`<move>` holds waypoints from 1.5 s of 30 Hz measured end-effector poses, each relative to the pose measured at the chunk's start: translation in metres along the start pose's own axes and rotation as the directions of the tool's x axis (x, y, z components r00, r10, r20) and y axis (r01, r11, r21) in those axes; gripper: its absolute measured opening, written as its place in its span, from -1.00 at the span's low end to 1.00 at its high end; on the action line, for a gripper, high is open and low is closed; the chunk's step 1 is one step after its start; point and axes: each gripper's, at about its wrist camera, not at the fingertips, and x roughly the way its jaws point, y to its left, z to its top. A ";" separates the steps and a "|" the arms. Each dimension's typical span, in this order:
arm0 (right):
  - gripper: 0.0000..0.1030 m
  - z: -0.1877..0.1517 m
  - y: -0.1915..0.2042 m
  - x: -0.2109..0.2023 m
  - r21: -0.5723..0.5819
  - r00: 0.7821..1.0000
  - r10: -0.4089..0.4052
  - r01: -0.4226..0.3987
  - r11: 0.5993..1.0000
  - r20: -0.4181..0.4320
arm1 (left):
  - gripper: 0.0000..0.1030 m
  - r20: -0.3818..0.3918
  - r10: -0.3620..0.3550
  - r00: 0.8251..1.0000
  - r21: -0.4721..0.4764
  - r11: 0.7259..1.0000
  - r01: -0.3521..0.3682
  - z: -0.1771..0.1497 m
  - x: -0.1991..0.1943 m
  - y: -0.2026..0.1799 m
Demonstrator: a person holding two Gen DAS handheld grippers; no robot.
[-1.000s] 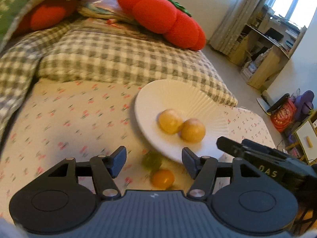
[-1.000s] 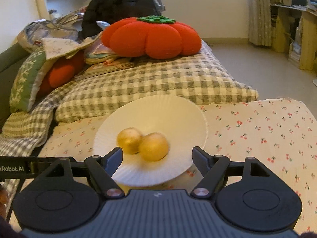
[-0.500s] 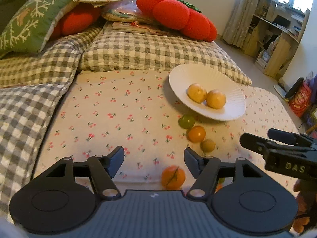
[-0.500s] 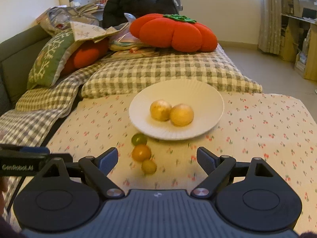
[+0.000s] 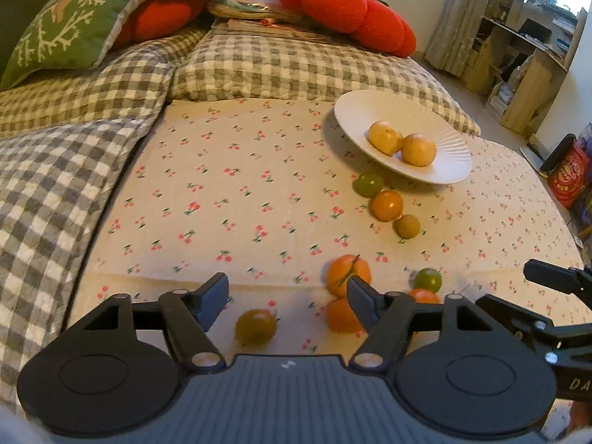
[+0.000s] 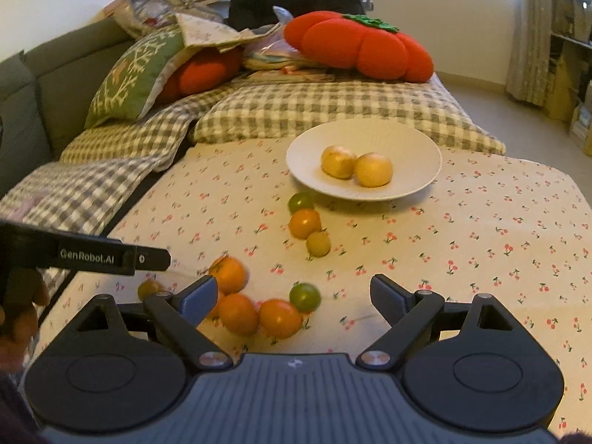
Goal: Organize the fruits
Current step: 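Withdraw both open tools from the plate back toward the remaining fruit, then grasp a tangerine with the right tool while the left tool grasps a stemmed tangerine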
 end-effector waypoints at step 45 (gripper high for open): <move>-0.52 -0.023 0.040 0.025 -0.183 0.998 -0.002 -0.008 0.983 -0.055 | 0.45 -0.061 -0.072 0.996 0.060 0.995 0.075 0.003 0.022 -0.004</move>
